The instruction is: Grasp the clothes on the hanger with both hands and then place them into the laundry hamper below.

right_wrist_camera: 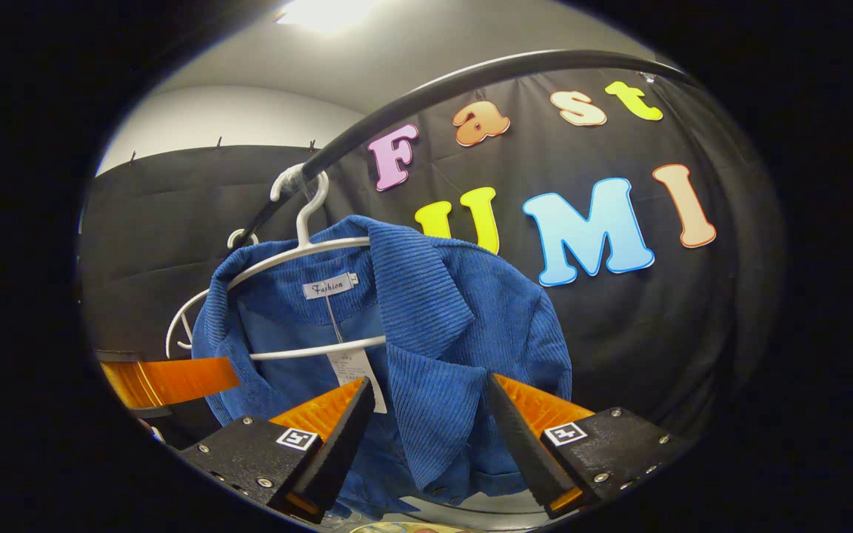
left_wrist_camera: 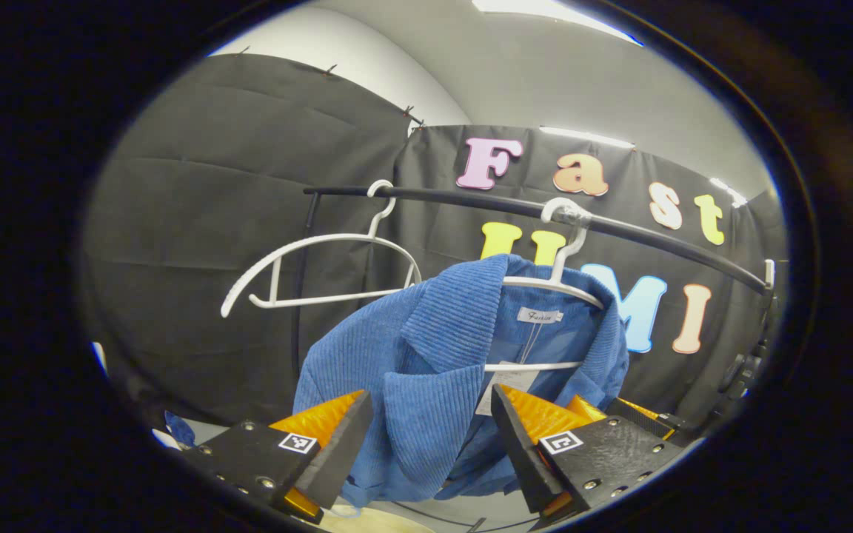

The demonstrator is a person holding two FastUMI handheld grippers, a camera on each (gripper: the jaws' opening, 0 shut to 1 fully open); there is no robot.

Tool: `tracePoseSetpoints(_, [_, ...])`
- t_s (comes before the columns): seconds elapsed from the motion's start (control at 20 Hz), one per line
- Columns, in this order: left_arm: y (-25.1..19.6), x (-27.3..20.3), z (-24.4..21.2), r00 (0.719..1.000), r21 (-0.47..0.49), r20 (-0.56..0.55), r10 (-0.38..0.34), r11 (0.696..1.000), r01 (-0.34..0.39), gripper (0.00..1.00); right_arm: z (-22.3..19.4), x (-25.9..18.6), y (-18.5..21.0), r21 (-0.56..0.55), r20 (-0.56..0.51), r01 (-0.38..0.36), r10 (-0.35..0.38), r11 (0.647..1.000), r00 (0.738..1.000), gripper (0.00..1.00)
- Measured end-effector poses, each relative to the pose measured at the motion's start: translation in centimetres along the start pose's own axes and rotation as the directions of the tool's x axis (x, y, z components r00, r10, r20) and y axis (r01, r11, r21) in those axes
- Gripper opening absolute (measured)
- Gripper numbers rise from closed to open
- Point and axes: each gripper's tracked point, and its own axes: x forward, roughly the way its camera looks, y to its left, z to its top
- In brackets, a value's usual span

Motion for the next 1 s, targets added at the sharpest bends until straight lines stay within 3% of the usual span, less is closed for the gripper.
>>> tracePoseSetpoints(0.65, [0.5,4.0,-1.7,0.996,0.014,-0.005,0.085,0.996,-0.085,0.92,-1.7,3.6,0.0,0.001,-0.036,-0.07,0.07,0.998,0.997,0.91])
tracePoseSetpoints(0.7, [1.1,3.7,-1.8,0.993,0.014,-0.008,0.115,0.993,-0.115,0.78,-1.7,3.7,0.4,0.005,-0.038,-0.094,0.094,0.996,0.995,0.88])
tracePoseSetpoints(0.8, [0.4,3.8,-2.1,0.996,-0.031,-0.009,0.089,0.995,-0.09,0.52,-1.4,3.8,0.8,-0.015,-0.036,-0.124,0.124,0.992,0.992,0.75])
tracePoseSetpoints(0.85, [0.0,3.7,-2.1,0.998,-0.051,-0.01,0.067,0.996,-0.067,0.47,-1.0,4.0,0.8,-0.036,-0.027,-0.131,0.131,0.991,0.991,0.6])
tracePoseSetpoints(0.9, [1.2,3.2,-2.3,0.993,-0.057,-0.006,0.117,0.992,-0.117,0.38,-0.9,4.0,1.1,-0.052,-0.024,-0.141,0.14,0.989,0.99,0.54])
tracePoseSetpoints(1.0, [1.0,2.7,-2.2,0.995,-0.072,-0.009,0.101,0.992,-0.102,0.2,-0.8,4.0,0.6,-0.05,-0.02,-0.12,0.119,0.992,0.993,0.29])
